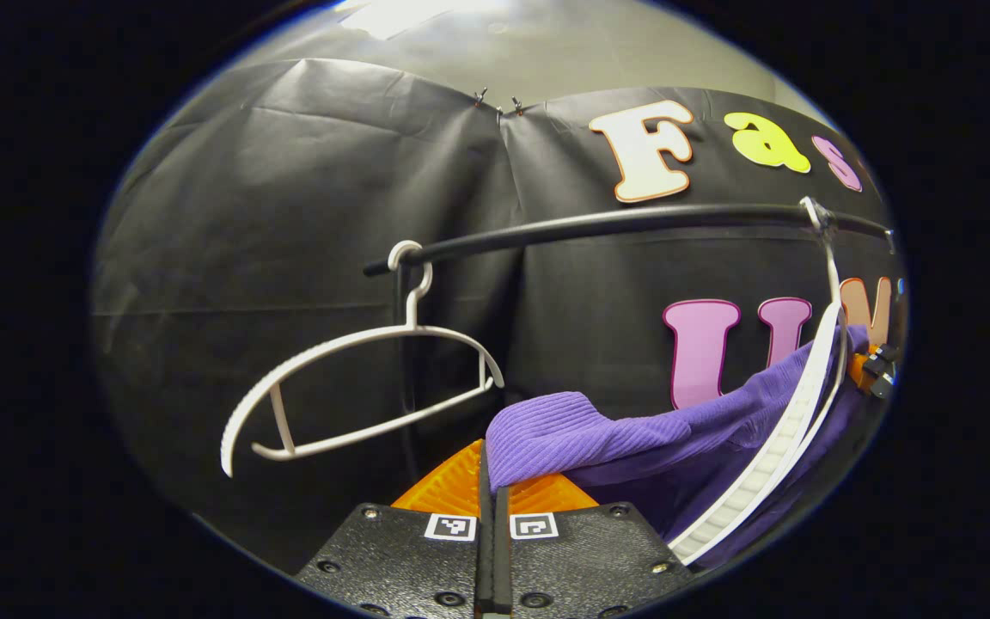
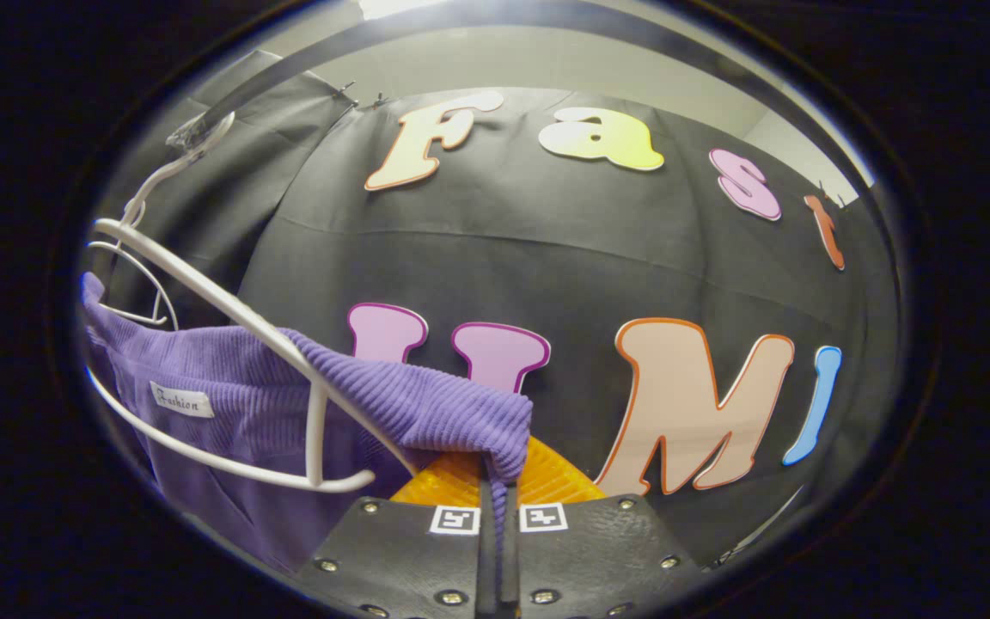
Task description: Grasp the clothes on the hanger with both hands and then place them into the laundry hamper below.
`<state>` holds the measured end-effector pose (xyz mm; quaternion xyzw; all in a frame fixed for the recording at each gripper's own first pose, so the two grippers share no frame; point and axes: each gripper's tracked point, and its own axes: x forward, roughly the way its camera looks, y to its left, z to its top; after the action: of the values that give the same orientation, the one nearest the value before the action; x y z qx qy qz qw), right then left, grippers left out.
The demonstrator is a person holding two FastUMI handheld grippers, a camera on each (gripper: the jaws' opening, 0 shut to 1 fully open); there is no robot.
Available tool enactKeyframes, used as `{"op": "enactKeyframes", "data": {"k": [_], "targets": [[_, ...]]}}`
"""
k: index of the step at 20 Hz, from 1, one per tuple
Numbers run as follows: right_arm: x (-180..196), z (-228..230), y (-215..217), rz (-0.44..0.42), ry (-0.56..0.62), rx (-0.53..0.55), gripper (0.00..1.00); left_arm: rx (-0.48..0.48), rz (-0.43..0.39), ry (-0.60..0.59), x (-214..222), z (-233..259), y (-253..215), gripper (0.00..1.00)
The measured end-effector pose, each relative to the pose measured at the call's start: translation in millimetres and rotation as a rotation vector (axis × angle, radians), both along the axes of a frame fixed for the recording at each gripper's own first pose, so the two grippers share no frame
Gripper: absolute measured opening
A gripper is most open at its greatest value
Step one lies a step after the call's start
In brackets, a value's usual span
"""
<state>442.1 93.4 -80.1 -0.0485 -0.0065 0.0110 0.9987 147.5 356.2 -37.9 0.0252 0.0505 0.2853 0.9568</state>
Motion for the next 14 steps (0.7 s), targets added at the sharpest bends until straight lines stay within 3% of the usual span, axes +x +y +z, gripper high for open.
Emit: {"op": "enactKeyframes", "data": {"k": [4, 8, 14], "targets": [[9, -17, 1, 0.005, 0.044, 0.014, 0.03, -0.070, 0.004, -0.001, -9, -26, -8, 0.00], [15, -70, -9, -0.014, 0.165, 0.108, 0.03, -0.085, -0.027, 0.027, -5, -50, -28, 0.00], [-24, -136, -34, -0.033, 0.278, 0.061, 0.03, -0.093, -0.082, 0.095, -5, -90, -66, 0.00]]}}
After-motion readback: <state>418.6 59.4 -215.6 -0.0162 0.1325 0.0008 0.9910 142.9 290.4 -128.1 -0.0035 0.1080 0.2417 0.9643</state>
